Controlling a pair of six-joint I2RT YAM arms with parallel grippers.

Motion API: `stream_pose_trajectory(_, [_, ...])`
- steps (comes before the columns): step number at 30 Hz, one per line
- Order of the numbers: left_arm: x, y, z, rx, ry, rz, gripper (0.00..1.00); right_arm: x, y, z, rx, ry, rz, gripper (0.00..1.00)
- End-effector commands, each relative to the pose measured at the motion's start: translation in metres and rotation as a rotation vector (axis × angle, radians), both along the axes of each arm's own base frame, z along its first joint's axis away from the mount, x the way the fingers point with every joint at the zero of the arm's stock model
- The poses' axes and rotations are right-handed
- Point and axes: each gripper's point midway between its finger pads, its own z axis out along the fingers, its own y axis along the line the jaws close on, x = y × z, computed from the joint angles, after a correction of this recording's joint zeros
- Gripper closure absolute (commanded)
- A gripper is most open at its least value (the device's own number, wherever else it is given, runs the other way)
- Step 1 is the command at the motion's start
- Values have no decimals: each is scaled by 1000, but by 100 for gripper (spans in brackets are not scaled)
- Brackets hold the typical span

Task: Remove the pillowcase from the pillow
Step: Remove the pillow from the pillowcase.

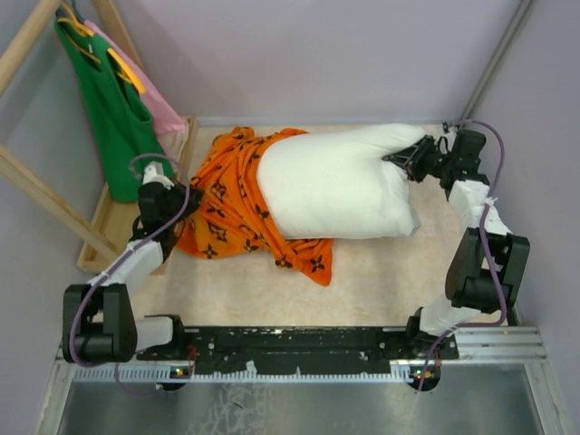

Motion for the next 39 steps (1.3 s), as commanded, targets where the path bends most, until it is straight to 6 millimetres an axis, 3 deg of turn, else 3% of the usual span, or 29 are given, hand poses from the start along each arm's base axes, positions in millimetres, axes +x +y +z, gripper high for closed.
stream_pose_trajectory(1, [-47, 104, -49, 156, 175, 443, 100, 33, -95, 81, -101, -285, -385, 100])
stream_pose_trajectory(4, [-54, 109, -30, 193, 138, 466, 100, 34, -86, 71, -102, -267, -362, 100])
stream_pose_trajectory(7, [-55, 100, -6, 231, 68, 431, 96, 35, -72, 62, -122, -252, -339, 100])
stream_pose_trajectory(8, [-53, 93, 1, 250, 44, 396, 80, 35, -68, 59, -133, -251, -333, 100])
stream_pose_trajectory(10, [-45, 77, 16, 279, 13, 319, 33, 34, -59, 55, -154, -245, -322, 100])
stream_pose_trajectory(12, [-40, 61, 22, 322, 53, 276, 18, 32, -53, 54, -177, -243, -313, 100])
stream_pose_trajectory(14, [-33, 36, 40, 373, 50, 225, 13, 30, -50, 53, -192, -241, -308, 100])
stream_pose_trajectory(20, [-25, -74, 88, 418, -2, -92, 6, 23, -48, 52, -224, -238, -304, 100])
stream_pose_trajectory(22, [-30, -110, 90, 400, -16, -233, 5, 22, -46, 50, -223, -237, -296, 100])
stream_pose_trajectory(25, [-32, -135, 72, 385, -32, -361, 2, 21, -40, 44, -226, -233, -278, 100])
stream_pose_trajectory(28, [-25, -123, 42, 430, 18, -303, 3, 20, -36, 40, -225, -224, -259, 100])
stream_pose_trajectory(32, [-13, -88, 19, 522, 62, -149, 6, 22, -38, 44, -250, -232, -254, 100])
stream_pose_trajectory(35, [2, -60, -3, 492, 103, -94, 12, 23, -36, 54, -233, -253, -243, 100])
stream_pose_trajectory(37, [12, -29, -21, 449, 150, -32, 20, 24, -35, 60, -199, -266, -229, 100])
stream_pose_trajectory(39, [17, -4, -34, 395, 173, 18, 44, 23, -39, 66, -157, -280, -226, 100])
